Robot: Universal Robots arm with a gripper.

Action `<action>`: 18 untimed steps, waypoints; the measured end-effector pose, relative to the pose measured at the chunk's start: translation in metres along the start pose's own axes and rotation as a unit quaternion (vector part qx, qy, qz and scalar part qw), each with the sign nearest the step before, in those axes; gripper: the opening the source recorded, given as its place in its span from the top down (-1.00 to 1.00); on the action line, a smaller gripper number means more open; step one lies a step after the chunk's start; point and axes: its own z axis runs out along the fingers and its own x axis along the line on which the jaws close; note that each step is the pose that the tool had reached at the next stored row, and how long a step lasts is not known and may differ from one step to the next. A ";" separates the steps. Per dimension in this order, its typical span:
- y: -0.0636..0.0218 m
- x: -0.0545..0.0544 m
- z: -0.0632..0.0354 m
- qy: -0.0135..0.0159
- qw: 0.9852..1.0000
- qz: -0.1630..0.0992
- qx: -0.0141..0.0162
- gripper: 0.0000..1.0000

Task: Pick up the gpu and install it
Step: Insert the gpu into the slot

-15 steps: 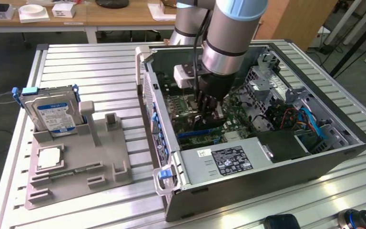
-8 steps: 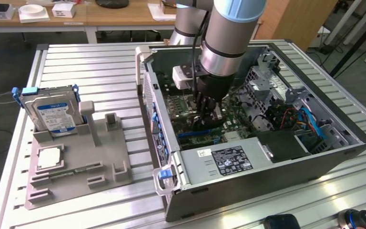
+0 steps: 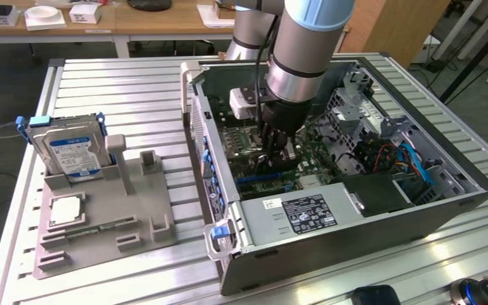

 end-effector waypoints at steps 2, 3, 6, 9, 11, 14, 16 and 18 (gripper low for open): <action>0.0000 0.000 0.0000 0.000 1.000 0.000 0.000 0.44; 0.0000 0.000 0.0000 0.000 1.000 0.000 0.000 0.44; 0.0009 0.000 0.0003 0.000 1.000 0.004 0.000 0.44; 0.0015 0.000 0.0002 0.000 1.000 0.010 0.000 0.44; 0.0015 0.000 0.0003 0.000 1.000 0.010 0.000 0.44; 0.0015 0.000 0.0003 0.000 1.000 0.010 0.000 0.44; 0.0017 0.000 0.0004 0.000 1.000 0.010 0.000 0.44; 0.0021 0.000 0.0006 0.000 1.000 0.011 0.000 0.44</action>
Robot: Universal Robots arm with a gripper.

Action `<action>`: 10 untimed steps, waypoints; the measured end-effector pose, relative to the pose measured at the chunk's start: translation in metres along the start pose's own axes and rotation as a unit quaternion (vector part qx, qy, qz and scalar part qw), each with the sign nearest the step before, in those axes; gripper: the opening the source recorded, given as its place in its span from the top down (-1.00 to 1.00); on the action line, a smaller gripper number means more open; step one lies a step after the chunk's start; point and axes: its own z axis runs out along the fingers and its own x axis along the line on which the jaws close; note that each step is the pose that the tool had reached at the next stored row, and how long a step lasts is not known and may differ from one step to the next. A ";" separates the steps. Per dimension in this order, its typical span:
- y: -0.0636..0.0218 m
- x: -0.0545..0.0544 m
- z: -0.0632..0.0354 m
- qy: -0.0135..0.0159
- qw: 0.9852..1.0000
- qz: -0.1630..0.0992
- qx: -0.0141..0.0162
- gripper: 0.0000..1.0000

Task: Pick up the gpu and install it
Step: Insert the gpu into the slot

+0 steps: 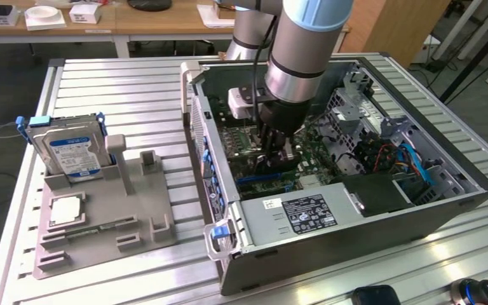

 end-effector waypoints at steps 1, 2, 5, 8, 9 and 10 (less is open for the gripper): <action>0.0001 0.000 0.0000 0.000 1.000 0.001 0.000 0.44; 0.0001 0.000 0.0000 0.000 1.000 0.001 0.000 0.44; 0.0002 0.000 0.0000 0.000 1.000 0.001 0.000 0.44; 0.0002 0.000 0.0004 0.000 1.000 0.001 0.000 0.44; 0.0002 0.000 0.0008 0.000 1.000 0.001 0.000 0.44; 0.0002 0.000 0.0011 0.000 1.000 0.001 0.000 0.44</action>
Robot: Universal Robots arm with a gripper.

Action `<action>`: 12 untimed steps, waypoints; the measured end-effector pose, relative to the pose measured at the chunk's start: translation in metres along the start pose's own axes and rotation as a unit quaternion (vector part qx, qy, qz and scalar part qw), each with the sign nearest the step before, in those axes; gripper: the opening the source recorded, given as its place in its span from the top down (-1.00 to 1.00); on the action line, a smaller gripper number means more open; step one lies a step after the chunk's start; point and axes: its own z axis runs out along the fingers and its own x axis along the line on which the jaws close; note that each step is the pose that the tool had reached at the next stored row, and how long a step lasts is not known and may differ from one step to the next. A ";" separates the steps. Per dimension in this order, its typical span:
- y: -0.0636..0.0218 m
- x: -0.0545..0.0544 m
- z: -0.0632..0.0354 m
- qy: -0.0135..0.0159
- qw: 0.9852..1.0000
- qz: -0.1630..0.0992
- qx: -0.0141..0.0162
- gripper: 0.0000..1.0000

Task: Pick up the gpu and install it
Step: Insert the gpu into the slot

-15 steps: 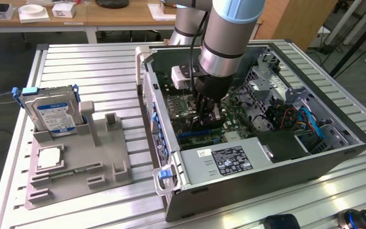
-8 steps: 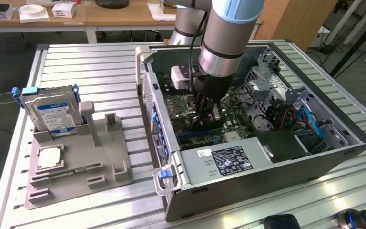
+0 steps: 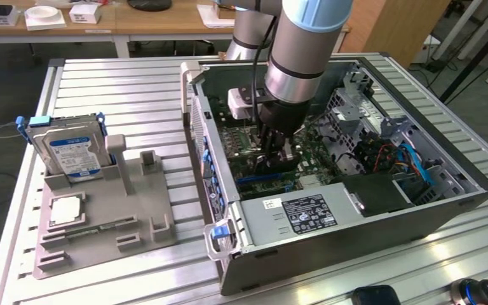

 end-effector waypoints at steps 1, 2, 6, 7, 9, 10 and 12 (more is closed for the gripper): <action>0.0000 0.000 0.0004 0.000 1.000 0.000 0.000 0.44; 0.0000 0.000 0.0008 0.000 1.000 0.000 0.000 0.44; 0.0012 0.000 0.0017 0.000 1.000 0.000 0.000 0.44; 0.0016 0.000 0.0019 0.000 1.000 0.000 0.000 0.44; 0.0018 0.000 0.0020 0.000 1.000 0.000 0.000 0.44; 0.0018 0.000 0.0020 0.000 1.000 0.000 0.000 0.44; 0.0019 0.000 0.0021 0.000 1.000 0.000 0.000 0.44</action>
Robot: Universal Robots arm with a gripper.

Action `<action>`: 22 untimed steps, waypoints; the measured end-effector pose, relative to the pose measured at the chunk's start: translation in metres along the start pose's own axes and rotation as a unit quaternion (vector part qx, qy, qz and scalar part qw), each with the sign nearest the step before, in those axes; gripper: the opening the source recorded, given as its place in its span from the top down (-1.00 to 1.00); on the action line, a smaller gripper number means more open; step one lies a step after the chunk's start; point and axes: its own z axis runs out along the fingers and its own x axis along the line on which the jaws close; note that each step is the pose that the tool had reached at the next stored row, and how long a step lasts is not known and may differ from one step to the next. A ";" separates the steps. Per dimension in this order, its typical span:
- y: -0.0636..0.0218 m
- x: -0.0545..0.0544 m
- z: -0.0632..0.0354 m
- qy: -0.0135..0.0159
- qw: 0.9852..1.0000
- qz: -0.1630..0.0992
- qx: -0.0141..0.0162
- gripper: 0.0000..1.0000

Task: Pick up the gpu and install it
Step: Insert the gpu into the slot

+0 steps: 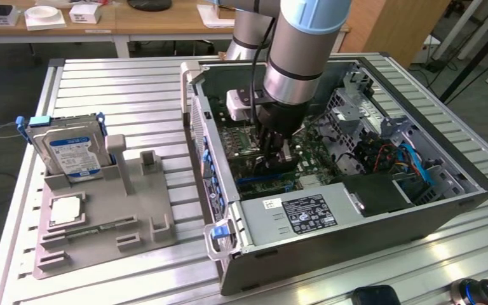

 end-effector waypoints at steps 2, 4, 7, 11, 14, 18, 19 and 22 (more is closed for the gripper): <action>0.0000 0.000 0.0001 0.000 1.000 0.000 0.000 0.44; 0.0000 0.000 0.0004 0.000 1.000 0.000 0.000 0.44; 0.0000 0.000 0.0005 0.000 1.000 0.000 0.000 0.44; 0.0000 0.000 0.0005 0.000 1.000 0.000 0.000 0.44; 0.0004 -0.001 0.0006 0.000 1.000 0.000 0.001 0.44; 0.0004 -0.001 0.0007 0.000 1.000 0.000 0.001 0.44; 0.0005 -0.001 0.0007 0.000 1.000 0.000 0.001 0.44; 0.0004 -0.001 0.0007 0.000 1.000 0.000 0.001 0.44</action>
